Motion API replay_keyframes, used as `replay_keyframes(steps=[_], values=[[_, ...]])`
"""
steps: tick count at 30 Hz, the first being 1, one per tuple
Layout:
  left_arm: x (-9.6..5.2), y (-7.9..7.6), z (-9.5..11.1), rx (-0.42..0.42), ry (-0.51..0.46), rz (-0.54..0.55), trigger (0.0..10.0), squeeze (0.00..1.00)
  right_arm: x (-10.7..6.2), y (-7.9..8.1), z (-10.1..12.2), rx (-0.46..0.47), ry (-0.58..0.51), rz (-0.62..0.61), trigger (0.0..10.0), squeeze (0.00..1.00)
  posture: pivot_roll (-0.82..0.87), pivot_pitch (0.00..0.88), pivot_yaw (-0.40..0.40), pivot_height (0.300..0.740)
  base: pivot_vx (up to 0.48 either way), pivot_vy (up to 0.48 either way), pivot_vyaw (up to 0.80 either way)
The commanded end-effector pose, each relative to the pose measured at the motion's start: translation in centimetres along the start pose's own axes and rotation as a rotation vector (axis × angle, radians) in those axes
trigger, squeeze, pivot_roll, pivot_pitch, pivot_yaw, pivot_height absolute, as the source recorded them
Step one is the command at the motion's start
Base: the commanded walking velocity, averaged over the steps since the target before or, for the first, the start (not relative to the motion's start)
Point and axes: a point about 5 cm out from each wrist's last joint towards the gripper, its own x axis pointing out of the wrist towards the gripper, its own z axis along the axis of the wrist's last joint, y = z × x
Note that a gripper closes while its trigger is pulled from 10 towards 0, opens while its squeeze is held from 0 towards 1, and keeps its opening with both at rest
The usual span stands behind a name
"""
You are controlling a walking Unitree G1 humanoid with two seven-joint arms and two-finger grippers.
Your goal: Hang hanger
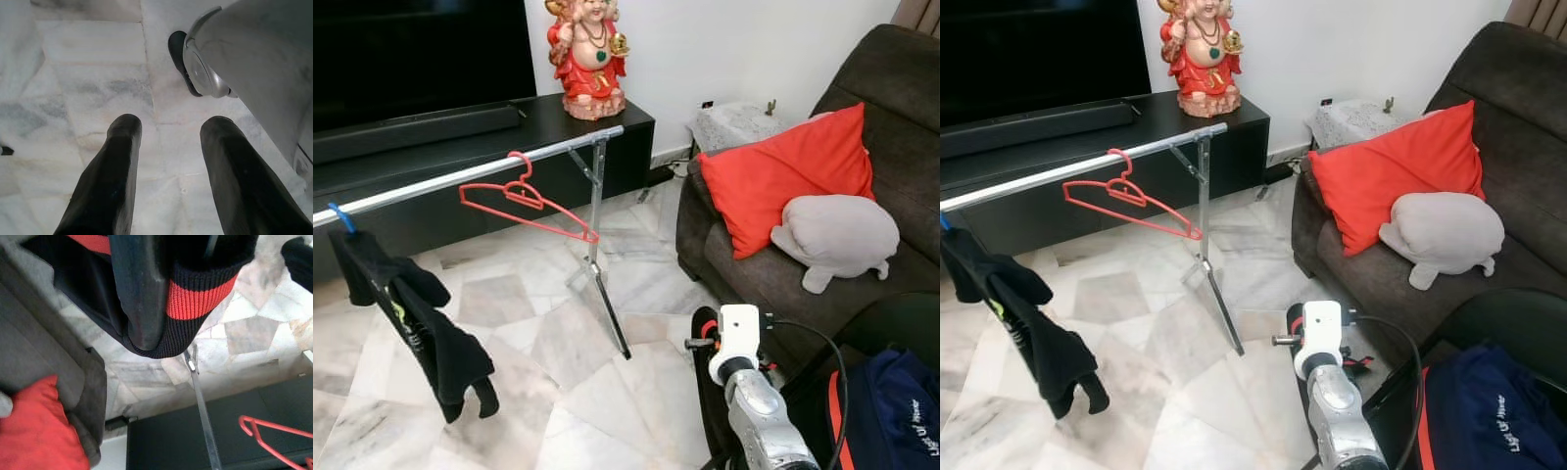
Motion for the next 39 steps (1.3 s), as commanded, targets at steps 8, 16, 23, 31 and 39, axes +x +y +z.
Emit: replay_keyframes(steps=[8,16,23,31,39], values=[[-0.2,0.0,-1.1,-0.019,0.037,0.009,10.0,0.0,0.4,0.9,0.9,-0.033,-0.059,0.036,10.0,0.0,0.02,0.088,-0.02,0.74,0.0,0.0,0.8],[-0.3,0.0,-1.2,-0.026,0.04,0.013,10.0,0.0,0.3,0.6,0.4,-0.046,-0.051,0.028,10.0,0.0,0.03,0.072,-0.016,0.74,0.0,0.0,0.8],[-0.3,0.0,-1.4,-0.059,0.041,0.037,10.0,0.0,0.1,-0.4,-0.9,-0.042,0.005,-0.008,10.0,0.0,0.03,0.053,-0.018,0.74,0.0,0.0,0.79],[-0.5,0.2,-1.5,-0.161,0.001,0.14,10.0,0.0,-1.6,-3.1,-5.3,0.085,0.213,-0.147,10.0,0.0,0.05,0.024,-0.029,0.74,0.0,0.0,0.0],[-0.8,0.3,-0.9,-0.253,-0.137,0.241,10.0,0.0,-4.1,-4.6,-8.9,0.099,0.347,-0.232,10.0,0.0,0.06,0.0,-0.03,0.74,0.0,0.0,0.0]])
